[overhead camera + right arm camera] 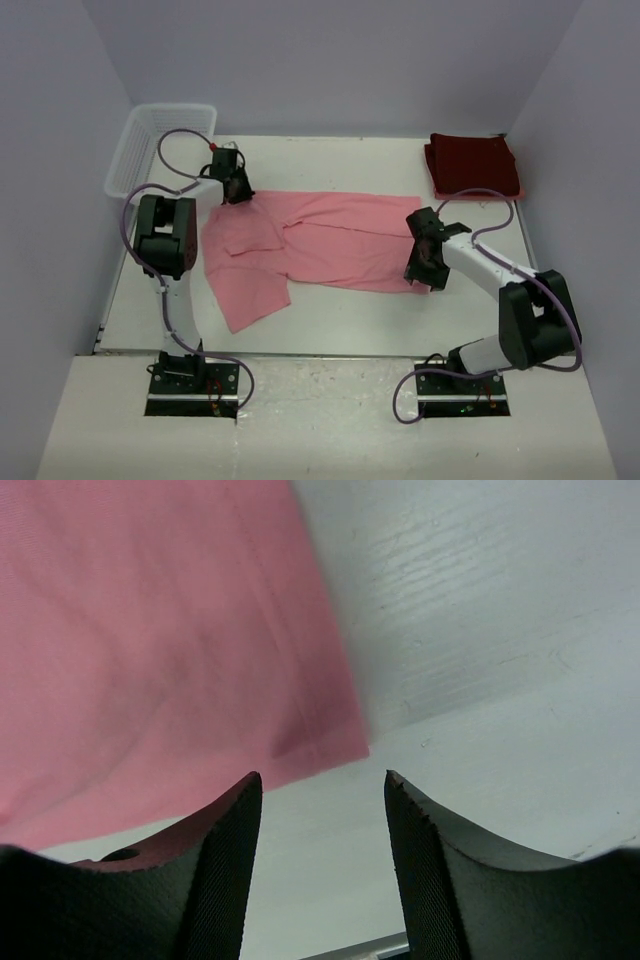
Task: Fold and stack the t-shirts
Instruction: Fold the flattened tshirt in 1/3 of the way, then grap the side of the flattened tshirt closest away from the robot with both arms, then fold the other side of the tshirt into a rectangle
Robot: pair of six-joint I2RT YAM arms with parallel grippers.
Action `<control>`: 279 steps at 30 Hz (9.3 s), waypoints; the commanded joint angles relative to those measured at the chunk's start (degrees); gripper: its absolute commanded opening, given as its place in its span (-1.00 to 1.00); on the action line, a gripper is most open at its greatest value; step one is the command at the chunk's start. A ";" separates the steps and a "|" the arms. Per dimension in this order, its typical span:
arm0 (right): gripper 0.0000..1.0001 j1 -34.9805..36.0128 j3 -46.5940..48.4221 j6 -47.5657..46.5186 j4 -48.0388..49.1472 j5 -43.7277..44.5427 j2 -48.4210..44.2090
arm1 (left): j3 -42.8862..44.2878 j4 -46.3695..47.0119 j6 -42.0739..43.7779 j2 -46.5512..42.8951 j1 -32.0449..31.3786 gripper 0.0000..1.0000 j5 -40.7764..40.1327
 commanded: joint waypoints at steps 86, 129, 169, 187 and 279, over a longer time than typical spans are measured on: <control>-1.00 -5.97 -8.91 0.18 21.97 -16.79 -6.68 | -32.31 -55.11 -51.22 -51.02 -36.41 -0.37 -34.74; -1.00 -5.71 -11.99 -0.61 23.55 -20.48 -13.10 | -46.55 -40.62 -56.96 -37.93 -42.23 -0.37 -16.62; -1.00 -5.80 -10.06 -1.58 19.16 -20.05 -15.83 | -53.85 -27.95 -58.63 -47.76 -43.02 -1.00 -8.10; -1.00 -5.80 -6.72 0.17 6.60 -6.95 -24.26 | -35.84 -54.58 -59.77 -64.91 -44.08 -1.00 -24.60; 0.04 -13.89 46.46 -13.10 -5.80 -6.97 27.25 | 17.11 -28.31 -4.29 -12.33 -8.39 0.10 -33.45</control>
